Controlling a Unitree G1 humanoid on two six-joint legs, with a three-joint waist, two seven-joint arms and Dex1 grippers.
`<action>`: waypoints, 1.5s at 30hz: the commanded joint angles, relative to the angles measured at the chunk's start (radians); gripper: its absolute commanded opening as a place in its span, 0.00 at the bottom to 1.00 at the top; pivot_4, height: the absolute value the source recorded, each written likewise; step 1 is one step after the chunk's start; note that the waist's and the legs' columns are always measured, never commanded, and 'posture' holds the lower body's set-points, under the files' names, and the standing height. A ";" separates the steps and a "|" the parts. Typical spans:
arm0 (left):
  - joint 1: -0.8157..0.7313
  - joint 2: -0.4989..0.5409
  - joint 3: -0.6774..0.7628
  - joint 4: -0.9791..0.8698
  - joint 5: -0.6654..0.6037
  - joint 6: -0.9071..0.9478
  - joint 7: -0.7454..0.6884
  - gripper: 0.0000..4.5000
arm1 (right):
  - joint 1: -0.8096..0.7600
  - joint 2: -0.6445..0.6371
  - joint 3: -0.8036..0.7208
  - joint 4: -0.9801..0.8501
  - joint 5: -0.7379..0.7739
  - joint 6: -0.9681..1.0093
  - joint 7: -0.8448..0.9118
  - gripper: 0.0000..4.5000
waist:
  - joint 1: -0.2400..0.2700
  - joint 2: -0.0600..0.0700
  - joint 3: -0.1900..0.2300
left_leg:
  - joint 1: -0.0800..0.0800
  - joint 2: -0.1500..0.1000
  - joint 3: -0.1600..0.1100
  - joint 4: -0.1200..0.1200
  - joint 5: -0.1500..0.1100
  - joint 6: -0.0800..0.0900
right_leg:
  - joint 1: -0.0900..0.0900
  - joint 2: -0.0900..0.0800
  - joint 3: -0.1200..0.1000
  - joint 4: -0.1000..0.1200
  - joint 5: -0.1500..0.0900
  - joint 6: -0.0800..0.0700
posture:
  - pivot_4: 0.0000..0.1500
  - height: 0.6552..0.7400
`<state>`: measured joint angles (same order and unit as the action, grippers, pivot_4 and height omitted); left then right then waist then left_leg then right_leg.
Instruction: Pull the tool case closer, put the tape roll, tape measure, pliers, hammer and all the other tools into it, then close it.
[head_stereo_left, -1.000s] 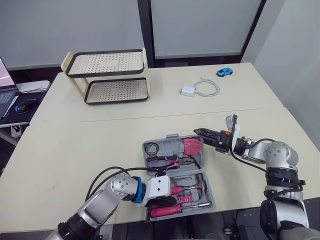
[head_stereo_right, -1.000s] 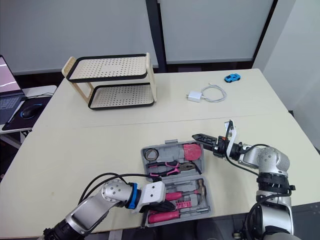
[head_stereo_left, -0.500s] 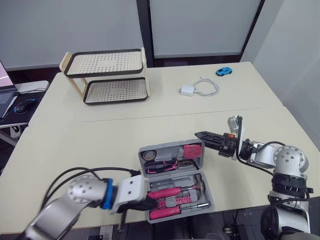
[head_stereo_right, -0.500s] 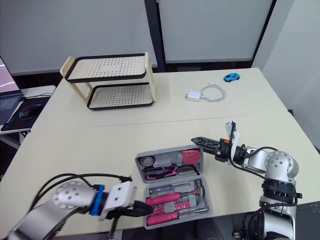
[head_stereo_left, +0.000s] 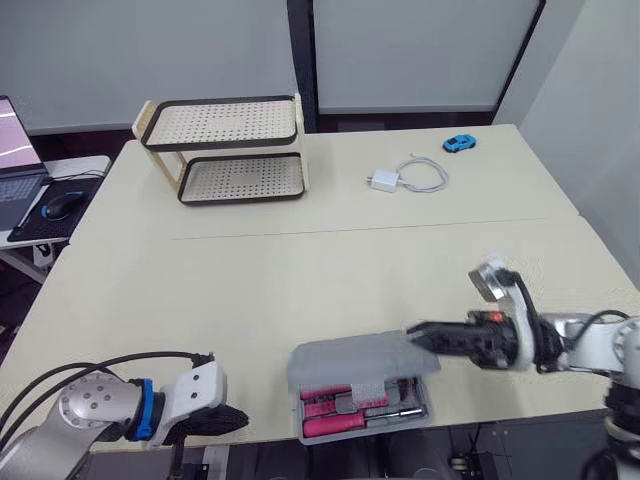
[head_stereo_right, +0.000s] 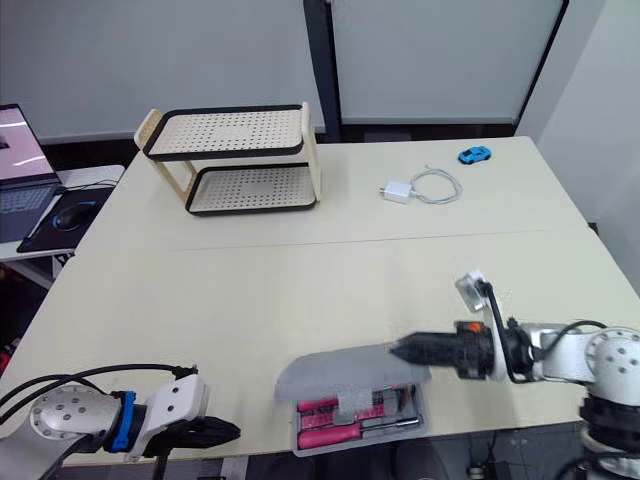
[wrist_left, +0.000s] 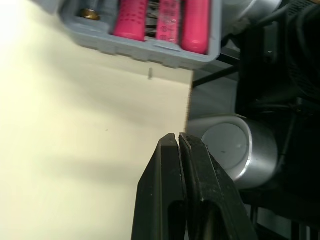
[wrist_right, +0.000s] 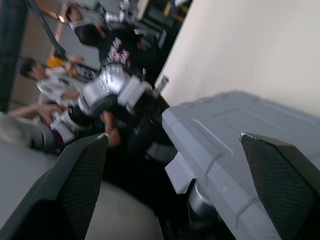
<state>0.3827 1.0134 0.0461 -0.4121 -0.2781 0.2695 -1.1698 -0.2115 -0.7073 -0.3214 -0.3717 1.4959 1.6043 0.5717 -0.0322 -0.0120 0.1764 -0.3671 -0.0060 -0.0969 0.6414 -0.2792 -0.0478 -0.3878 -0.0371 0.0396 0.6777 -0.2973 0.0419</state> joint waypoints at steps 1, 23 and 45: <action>-0.016 -0.029 -0.007 -0.015 0.007 0.022 0.044 0.01 | 0.047 -0.087 0.006 -0.119 0.012 -0.042 0.061 1.00 | 0.000 -0.002 0.001 | 0.000 0.000 0.000 0.000 0.000 0.000 | 0.000 0.000 0.000 0.000 0.000 0.000 | 1.00 1.00; -0.131 -0.190 -0.249 -0.084 0.134 0.215 0.282 0.00 | 0.316 -0.318 0.568 -0.050 -1.345 -1.324 0.398 0.00 | 0.003 -0.011 0.006 | 0.001 0.000 0.000 0.002 0.000 -0.001 | 0.002 -0.001 0.000 -0.001 -0.001 0.002 | 1.00 1.00; -0.287 -0.286 -0.355 -0.104 0.149 0.335 0.324 0.00 | 0.283 -0.214 0.596 -0.147 -1.384 -1.165 0.413 0.00 | 0.004 -0.011 0.006 | 0.001 0.000 -0.001 0.004 0.000 -0.001 | 0.003 -0.002 0.000 0.001 -0.001 0.002 | 1.00 1.00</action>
<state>0.1022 0.7423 -0.2802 -0.4625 -0.1097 0.6168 -0.8378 0.0850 -0.9344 0.2759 -0.4516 0.0975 0.4463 0.9746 -0.0278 -0.0225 0.1825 -0.3658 -0.0061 -0.0981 0.6451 -0.2792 -0.0486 -0.3852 -0.0393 0.0398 0.6783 -0.2984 0.0443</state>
